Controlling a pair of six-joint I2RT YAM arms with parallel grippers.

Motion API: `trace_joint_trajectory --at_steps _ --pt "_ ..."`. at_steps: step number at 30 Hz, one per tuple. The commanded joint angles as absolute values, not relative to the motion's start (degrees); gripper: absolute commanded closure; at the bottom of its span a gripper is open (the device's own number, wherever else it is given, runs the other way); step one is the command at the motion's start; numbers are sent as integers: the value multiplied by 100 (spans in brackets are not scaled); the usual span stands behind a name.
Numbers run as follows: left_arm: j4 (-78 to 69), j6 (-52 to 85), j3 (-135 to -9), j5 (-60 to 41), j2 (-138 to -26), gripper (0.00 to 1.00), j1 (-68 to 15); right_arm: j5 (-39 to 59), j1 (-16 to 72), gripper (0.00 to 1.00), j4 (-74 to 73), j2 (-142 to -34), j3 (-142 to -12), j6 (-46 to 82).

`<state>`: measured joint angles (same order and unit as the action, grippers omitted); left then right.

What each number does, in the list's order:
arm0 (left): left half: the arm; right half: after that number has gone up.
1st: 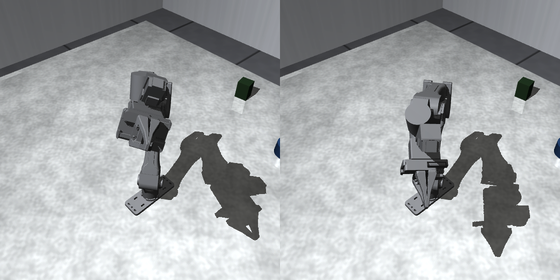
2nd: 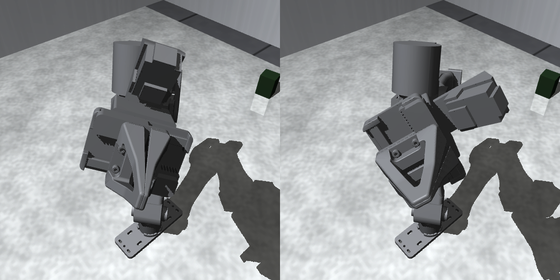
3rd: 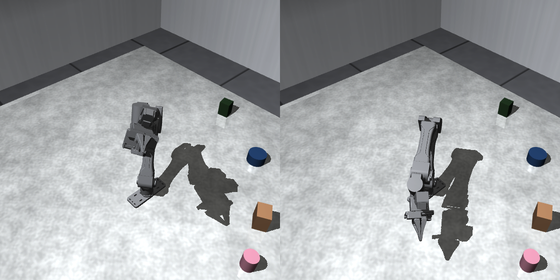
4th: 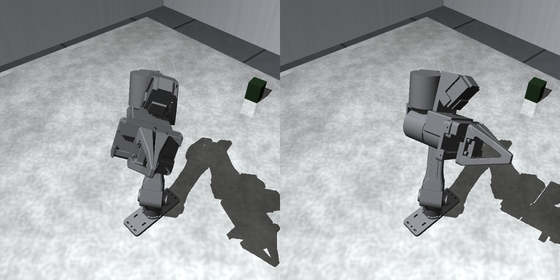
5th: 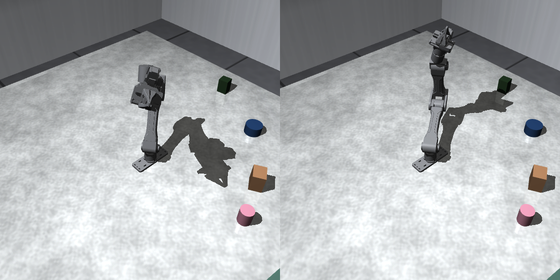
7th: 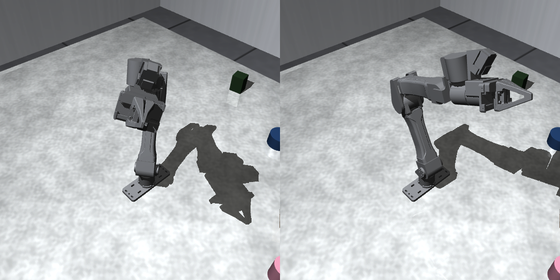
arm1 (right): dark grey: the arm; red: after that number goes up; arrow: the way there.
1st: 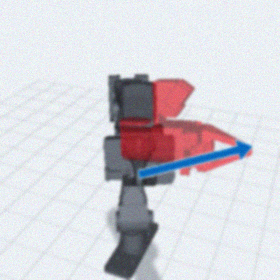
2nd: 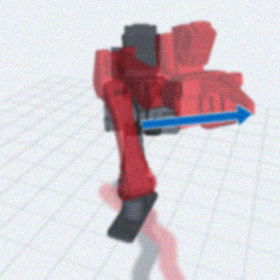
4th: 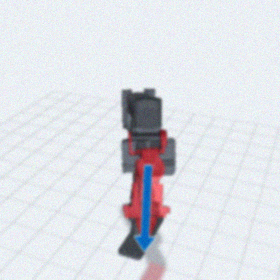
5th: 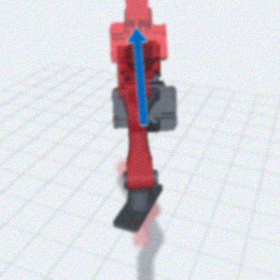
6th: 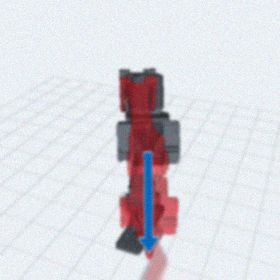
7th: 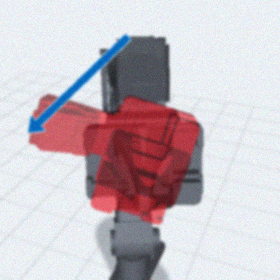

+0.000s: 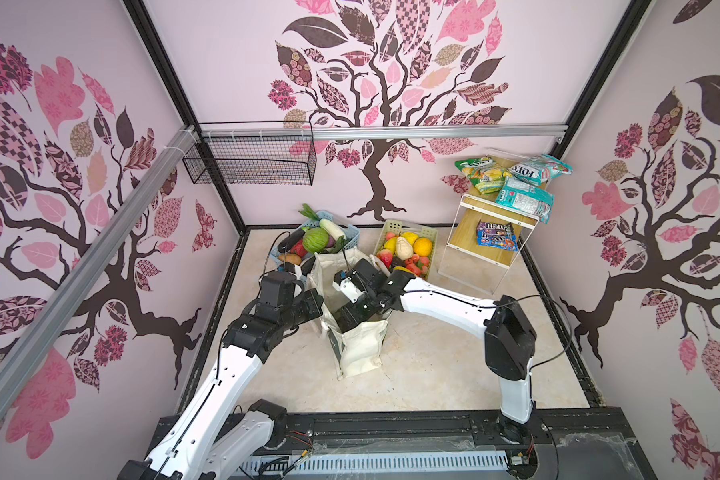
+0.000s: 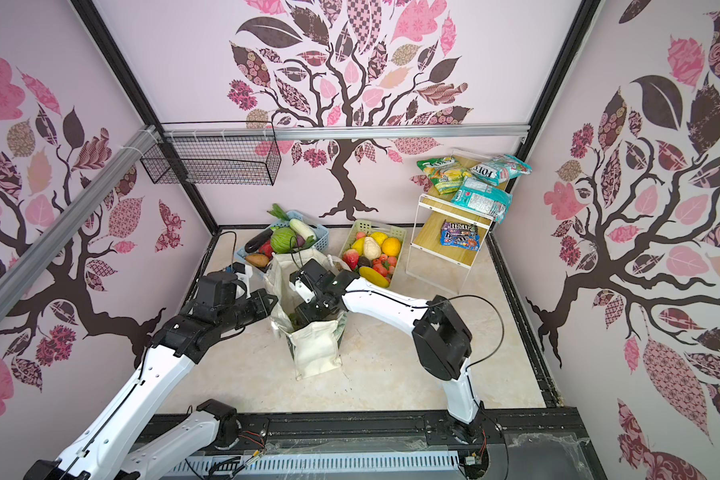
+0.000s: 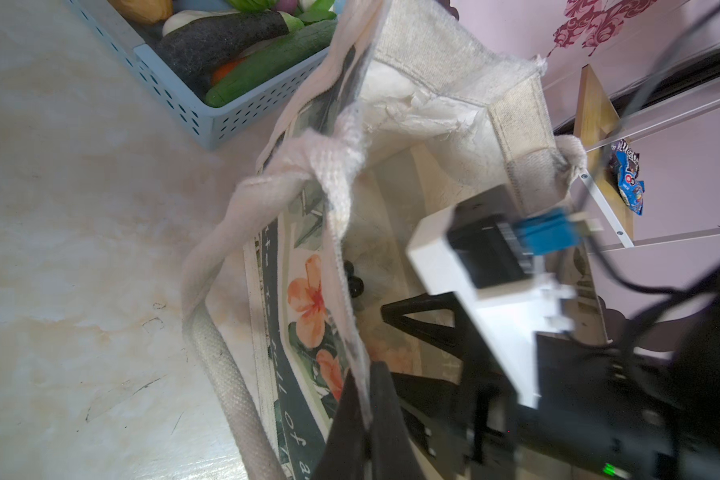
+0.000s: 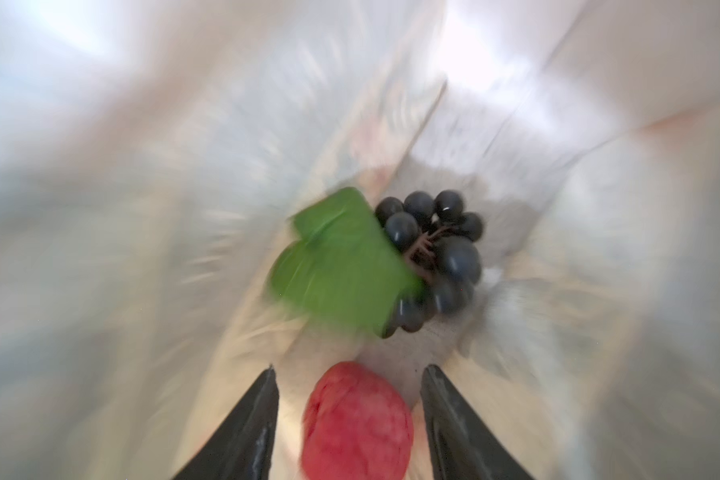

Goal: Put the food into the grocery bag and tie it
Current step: 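Open the right gripper to drop the grapes and lift out of the bag, then move the right gripper to the fruit basket and grasp the yellow lemon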

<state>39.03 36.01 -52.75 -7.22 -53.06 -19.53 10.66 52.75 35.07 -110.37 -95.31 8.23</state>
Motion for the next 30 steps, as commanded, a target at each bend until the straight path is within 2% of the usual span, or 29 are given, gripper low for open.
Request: trace_joint_trajectory --at_steps 1,7,15,20,30 --pt "3929 3611 -5318 -607 -5265 97 -1934 967 5231 37 3550 -10155 -9642 895" --pt "3832 3648 -5307 -681 -5295 97 -1929 1182 4852 30 3174 -9242 -9388 1171" --pt "3867 3588 -5381 -782 -5411 97 -1938 826 3507 25 2381 -8609 -8378 1797" --pt "3876 3545 -5437 -811 -5440 97 -1929 595 2807 25 2166 -8934 -7986 1891" --pt "3890 3454 -5514 -943 -5580 97 -1931 -198 2698 22 2313 -10222 -8211 1400"
